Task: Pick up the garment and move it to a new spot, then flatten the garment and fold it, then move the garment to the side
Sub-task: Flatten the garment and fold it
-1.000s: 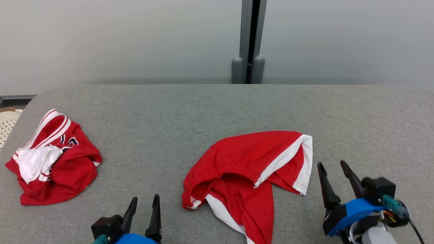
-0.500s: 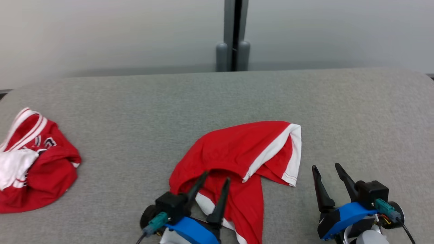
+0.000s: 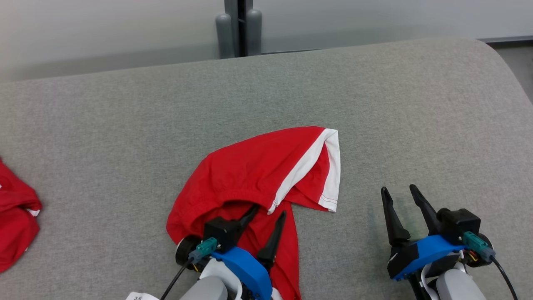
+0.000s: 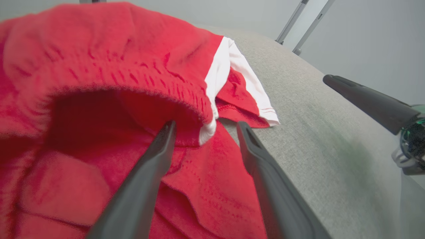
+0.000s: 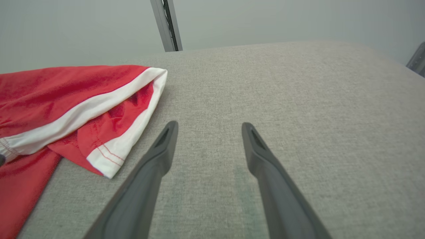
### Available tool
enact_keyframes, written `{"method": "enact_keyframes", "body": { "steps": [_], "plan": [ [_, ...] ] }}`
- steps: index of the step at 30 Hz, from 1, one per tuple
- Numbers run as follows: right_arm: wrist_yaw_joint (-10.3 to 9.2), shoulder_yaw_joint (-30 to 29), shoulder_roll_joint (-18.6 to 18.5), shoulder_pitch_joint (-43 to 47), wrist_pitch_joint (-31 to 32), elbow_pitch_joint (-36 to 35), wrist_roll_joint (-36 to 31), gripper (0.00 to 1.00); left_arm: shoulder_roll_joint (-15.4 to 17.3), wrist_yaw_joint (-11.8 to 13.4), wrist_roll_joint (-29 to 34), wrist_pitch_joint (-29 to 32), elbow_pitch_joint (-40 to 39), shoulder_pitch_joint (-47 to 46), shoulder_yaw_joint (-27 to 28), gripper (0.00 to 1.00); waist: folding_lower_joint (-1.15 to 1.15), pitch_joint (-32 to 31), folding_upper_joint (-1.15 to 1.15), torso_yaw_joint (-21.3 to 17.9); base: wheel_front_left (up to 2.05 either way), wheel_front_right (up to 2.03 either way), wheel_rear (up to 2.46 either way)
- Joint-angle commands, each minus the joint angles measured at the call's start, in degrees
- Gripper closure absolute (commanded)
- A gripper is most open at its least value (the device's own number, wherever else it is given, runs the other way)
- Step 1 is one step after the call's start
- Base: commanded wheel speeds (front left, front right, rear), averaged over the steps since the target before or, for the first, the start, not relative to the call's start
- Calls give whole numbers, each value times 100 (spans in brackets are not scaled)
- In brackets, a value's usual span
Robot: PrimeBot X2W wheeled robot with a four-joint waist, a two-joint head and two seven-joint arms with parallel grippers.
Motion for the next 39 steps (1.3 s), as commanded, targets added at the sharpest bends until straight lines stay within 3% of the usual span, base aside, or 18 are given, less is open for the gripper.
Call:
{"method": "enact_keyframes", "body": {
  "steps": [1, 5, 7, 8, 14, 27, 39],
  "plan": [
    [2, 31, 2, -78, -17, -31, 47, 0, 7, -8, -20, -15, 66, -134, 68, 0, -1, 32, 0, -55, 0, 0, 0],
    [2, 54, 2, -81, -17, -55, 121, 0, 8, -8, 44, -15, 107, -204, 212, 0, -1, 60, 0, -125, 0, 0, 0],
    [2, 40, 2, -67, -17, -61, 134, 0, 8, -8, 100, -15, 73, -217, 257, 89, -1, 55, 0, -126, 0, 0, 0],
    [2, 30, 2, -53, -17, -58, 134, 0, 6, -8, 119, -15, 56, -211, 262, 100, -1, 47, 0, -117, 0, 0, 0],
    [2, 23, 3, 41, -17, 17, 203, 0, 7, -8, 142, -15, -171, -105, 368, 100, -1, -111, 0, 73, 0, 0, 0],
    [2, 238, -1, 553, -17, 344, 354, 0, 58, -8, 316, -16, -701, 522, 874, 100, -1, -1060, 0, 1002, 0, 0, 0],
    [2, 594, -1, 881, -17, 476, 505, 0, 568, 44, 621, -15, -631, 918, 2141, 100, -1, -1326, 0, 1115, 0, 0, 0]
  ]
}}
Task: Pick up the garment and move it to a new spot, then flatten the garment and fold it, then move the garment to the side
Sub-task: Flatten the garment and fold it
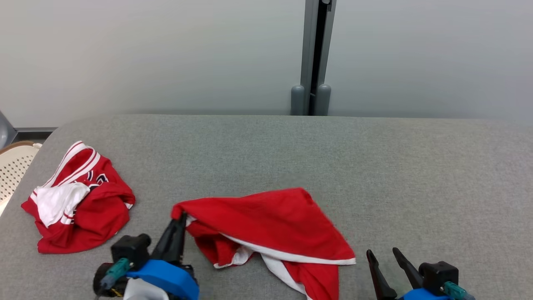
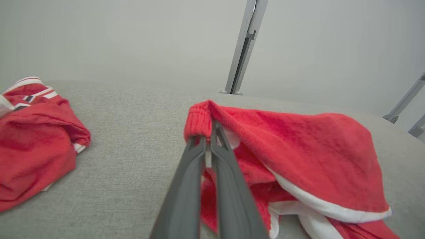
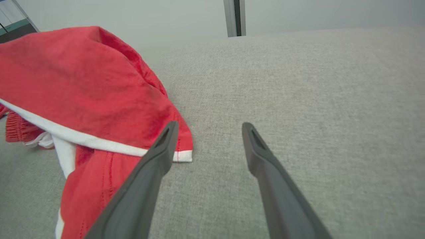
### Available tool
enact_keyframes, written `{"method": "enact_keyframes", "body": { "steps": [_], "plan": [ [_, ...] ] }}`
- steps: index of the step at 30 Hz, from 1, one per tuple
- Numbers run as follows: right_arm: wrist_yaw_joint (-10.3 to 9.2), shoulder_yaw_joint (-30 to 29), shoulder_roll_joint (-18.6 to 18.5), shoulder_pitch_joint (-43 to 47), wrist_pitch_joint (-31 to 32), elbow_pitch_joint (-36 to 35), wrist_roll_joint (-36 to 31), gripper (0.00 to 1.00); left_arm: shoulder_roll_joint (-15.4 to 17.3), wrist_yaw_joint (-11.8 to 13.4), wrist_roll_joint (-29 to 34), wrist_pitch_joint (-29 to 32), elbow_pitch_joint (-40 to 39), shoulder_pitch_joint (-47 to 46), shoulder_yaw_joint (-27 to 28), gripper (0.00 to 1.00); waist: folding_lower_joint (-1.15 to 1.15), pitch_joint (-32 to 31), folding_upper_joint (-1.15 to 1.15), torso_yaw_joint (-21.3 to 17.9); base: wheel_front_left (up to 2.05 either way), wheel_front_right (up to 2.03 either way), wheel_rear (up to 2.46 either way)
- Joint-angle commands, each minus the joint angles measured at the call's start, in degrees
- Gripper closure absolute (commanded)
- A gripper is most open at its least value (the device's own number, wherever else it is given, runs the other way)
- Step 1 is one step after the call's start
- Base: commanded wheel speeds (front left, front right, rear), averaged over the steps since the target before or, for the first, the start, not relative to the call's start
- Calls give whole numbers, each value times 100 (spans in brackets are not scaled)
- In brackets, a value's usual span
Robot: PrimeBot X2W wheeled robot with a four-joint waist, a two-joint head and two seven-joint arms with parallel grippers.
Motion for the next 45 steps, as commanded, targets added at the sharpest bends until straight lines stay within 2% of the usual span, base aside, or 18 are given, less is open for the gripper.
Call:
{"method": "enact_keyframes", "body": {
  "steps": [1, 3, 4, 5, 6, 10, 16, 22, 29, 30, 31, 33, 34, 37, 45],
  "plan": [
    [2, -3, -11, 88, -17, -24, 21, 0, 46, 30, 52, -17, -8, 4, 121, 100, 1, -10, 0, -21, 0, 0, 0],
    [2, -7, -10, 120, -17, -39, 19, 0, 92, 66, 101, -16, 46, 75, 296, 100, 1, -15, 0, -42, 0, 0, 0],
    [2, -13, -10, 123, -17, -51, 11, 0, 116, 72, 124, -16, 108, 105, 361, 88, 1, -14, 0, -51, 0, 0, 0],
    [2, -14, -10, 136, -17, -64, 4, 0, 118, 86, 150, -16, 168, 118, 409, 55, 1, -11, 0, -59, 0, 0, 0],
    [2, -7, -9, 150, -17, -69, -1, 0, 107, 102, 168, -16, 233, 128, 473, 0, 1, -4, 0, -67, 0, 0, 0],
    [2, 66, -9, 140, -17, -109, 19, 0, 26, 162, 278, -16, 444, 245, 692, 0, 1, 36, 0, -100, 0, 0, 0],
    [2, 232, -9, 57, -17, -86, 132, 0, -170, 313, 430, -16, 357, 541, 1172, 0, 1, 87, 0, -55, 0, 0, 0],
    [2, 414, -11, -207, -16, 198, 255, 0, -356, 170, 678, -17, 219, 636, 1235, 0, 1, 224, 0, 170, 0, 0, 0],
    [2, 479, -10, -600, -16, 921, 122, 1, -458, 34, 826, -16, 153, 435, 1202, 0, 1, 474, 0, 391, 0, 0, 0],
    [2, 507, -10, -642, -5, 1029, 108, 17, -466, 21, 840, -16, 140, 423, 1211, 0, 1, 492, 0, 401, 0, 0, 0],
    [2, 544, -9, -660, -4, 1133, 102, 46, -475, 20, 841, -16, 128, 417, 1221, 0, 1, 507, 0, 407, 0, 0, 0],
    [2, 618, -8, -691, 2, 1277, 145, 79, -490, 4, 854, -16, 100, 419, 1244, 0, 1, 538, 0, 408, 0, 0, 0],
    [2, 650, -3, -705, 4, 1329, 161, 100, -494, -2, 863, -16, 84, 422, 1252, 0, 1, 550, 0, 405, 0, 0, 0],
    [0, 609, -9, -784, 15, 1379, 170, 100, -509, -24, 880, -16, 50, 440, 1282, 0, 1, 568, 0, 376, 0, 0, 0],
    [1, -510, -11, -1057, -10, 1070, -292, 100, -536, -38, 897, -16, 0, 449, 1278, 0, 1, 563, 0, 283, 0, 0, 0]
  ]
}}
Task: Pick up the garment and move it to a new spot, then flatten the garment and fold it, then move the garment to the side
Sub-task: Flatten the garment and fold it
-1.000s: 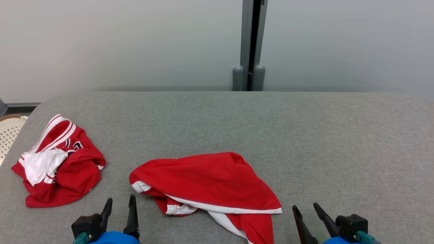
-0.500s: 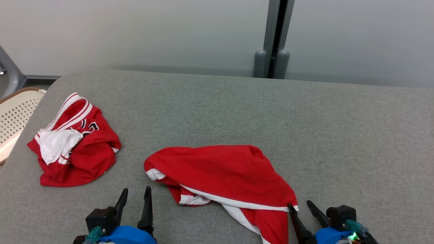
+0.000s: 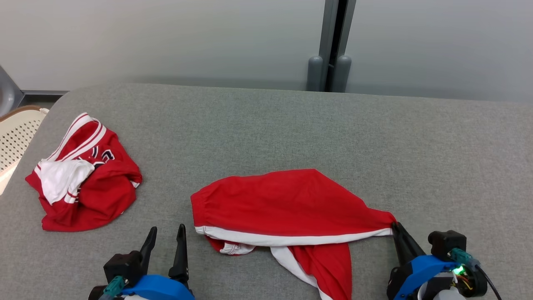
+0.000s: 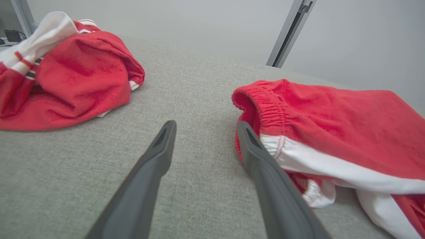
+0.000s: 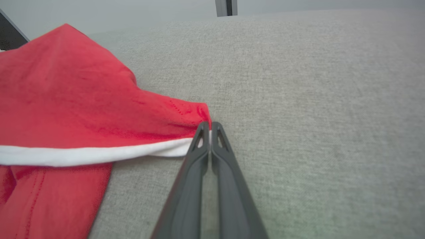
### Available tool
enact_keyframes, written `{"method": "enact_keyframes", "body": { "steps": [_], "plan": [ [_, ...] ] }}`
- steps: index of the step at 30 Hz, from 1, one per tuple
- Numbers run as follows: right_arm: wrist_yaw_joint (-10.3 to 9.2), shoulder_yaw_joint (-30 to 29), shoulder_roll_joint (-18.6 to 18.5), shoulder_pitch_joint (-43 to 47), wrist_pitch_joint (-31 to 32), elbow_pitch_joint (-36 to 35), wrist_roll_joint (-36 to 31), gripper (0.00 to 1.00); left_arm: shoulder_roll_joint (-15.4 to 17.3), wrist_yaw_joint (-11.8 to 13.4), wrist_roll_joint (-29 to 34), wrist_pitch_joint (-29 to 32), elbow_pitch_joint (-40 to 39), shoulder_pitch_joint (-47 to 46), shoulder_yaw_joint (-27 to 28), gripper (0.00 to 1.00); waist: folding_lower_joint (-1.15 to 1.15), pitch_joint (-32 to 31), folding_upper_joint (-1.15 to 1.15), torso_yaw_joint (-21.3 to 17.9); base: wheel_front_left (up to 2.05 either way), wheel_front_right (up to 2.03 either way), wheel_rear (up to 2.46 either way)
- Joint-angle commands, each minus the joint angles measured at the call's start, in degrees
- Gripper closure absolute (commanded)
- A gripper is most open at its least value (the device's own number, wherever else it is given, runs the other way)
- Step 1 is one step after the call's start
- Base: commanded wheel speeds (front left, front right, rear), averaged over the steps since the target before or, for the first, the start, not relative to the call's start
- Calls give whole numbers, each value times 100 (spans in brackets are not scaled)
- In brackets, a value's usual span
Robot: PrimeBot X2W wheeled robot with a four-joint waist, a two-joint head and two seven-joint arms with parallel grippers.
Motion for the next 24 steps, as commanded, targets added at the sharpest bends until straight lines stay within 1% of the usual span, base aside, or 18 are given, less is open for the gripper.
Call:
{"method": "enact_keyframes", "body": {
  "steps": [1, 2, 3, 4, 6, 8, 11, 13, 17, 24],
  "plan": [
    [-2, -119, -12, -88, -1, -34, -95, 100, -6, -27, 7, -15, -24, -31, -31, 0, -1, -3, 0, -14, 0, 0, 0],
    [-2, -189, -13, -100, -1, -27, -144, 97, -8, -27, 0, -15, -30, -33, -46, 0, -1, -5, 0, -23, 0, 0, 0],
    [-2, -278, -17, -115, -1, -30, -222, 47, -10, -27, -11, -15, -33, -33, -58, 0, -1, -12, 0, -33, 0, 0, 0],
    [-2, -355, -19, -121, -1, -69, -270, 0, -11, -28, -13, -15, -43, -32, -70, 0, -1, -19, 0, -43, 0, 0, 0],
    [-2, -551, -19, -88, -4, -285, -374, 0, -9, -28, 7, -15, -66, -6, -57, 0, -1, -50, 0, -73, 0, 0, 0],
    [-1, -687, -13, 47, -1, -713, -476, 0, -8, -29, 74, -15, -120, 33, -18, 0, -1, -86, 0, -107, 0, 0, 0],
    [-1, -700, -11, 346, -1, -1335, -576, 0, 7, -29, 225, -15, -268, 78, 85, 0, -1, -166, 0, -161, 0, 0, 0],
    [-1, -678, -13, 536, -2, -1623, -578, 0, 19, -29, 390, -15, -408, 139, 167, 0, -1, -243, 0, -203, 0, 0, 0],
    [-1, -540, -12, 939, -2, -1814, -650, 0, 10, 40, 703, -15, -655, 354, 297, 0, -1, -412, 0, -275, 0, 0, 0],
    [-1, -297, -13, 1379, -2, -1622, -558, 0, -14, 70, 861, -15, -711, 730, 308, 0, -1, -641, 0, -318, 0, 0, 0]
  ]
}}
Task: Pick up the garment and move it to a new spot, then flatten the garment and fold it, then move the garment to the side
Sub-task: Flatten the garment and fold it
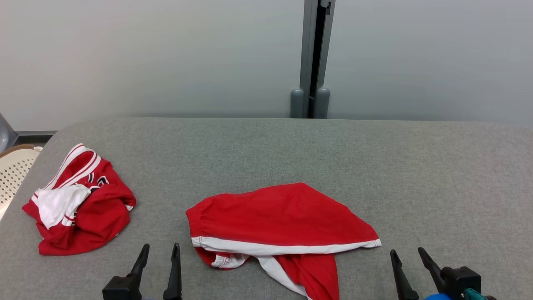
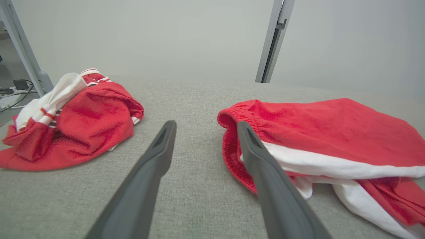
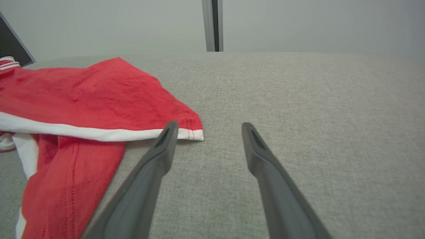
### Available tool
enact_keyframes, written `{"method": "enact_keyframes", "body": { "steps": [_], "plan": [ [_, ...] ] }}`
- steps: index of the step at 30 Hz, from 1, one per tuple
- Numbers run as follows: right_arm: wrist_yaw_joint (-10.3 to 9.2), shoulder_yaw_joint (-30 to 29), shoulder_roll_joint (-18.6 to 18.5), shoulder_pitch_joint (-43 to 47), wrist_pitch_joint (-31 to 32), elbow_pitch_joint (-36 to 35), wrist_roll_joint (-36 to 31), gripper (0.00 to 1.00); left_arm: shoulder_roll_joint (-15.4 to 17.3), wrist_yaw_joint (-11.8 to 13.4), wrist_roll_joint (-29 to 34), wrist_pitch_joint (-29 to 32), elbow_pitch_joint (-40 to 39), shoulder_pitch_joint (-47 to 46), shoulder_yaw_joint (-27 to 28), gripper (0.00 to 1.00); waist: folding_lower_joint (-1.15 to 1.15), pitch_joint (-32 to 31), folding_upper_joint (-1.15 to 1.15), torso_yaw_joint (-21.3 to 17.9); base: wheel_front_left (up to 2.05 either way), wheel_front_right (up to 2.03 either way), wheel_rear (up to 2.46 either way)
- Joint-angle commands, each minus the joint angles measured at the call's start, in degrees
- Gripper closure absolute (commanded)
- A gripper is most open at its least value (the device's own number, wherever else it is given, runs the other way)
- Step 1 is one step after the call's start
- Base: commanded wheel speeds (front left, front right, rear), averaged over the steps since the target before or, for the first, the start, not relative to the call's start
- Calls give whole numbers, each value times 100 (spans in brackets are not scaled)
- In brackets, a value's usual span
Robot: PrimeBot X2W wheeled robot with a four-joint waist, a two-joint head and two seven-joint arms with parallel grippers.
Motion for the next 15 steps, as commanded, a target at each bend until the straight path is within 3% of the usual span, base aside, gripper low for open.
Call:
{"method": "enact_keyframes", "body": {
  "steps": [1, 15],
  "plan": [
    [0, 24, -15, 101, -3, 48, 69, 0, -9, 26, -2, -15, 9, 113, -23, 0, 1, -52, 0, -22, 0, 0, 0],
    [0, 203, -14, -49, -3, 112, 201, 0, -15, -51, -522, -15, 270, -65, -456, 0, 1, 29, 0, -49, 0, 0, 0]
  ]
}}
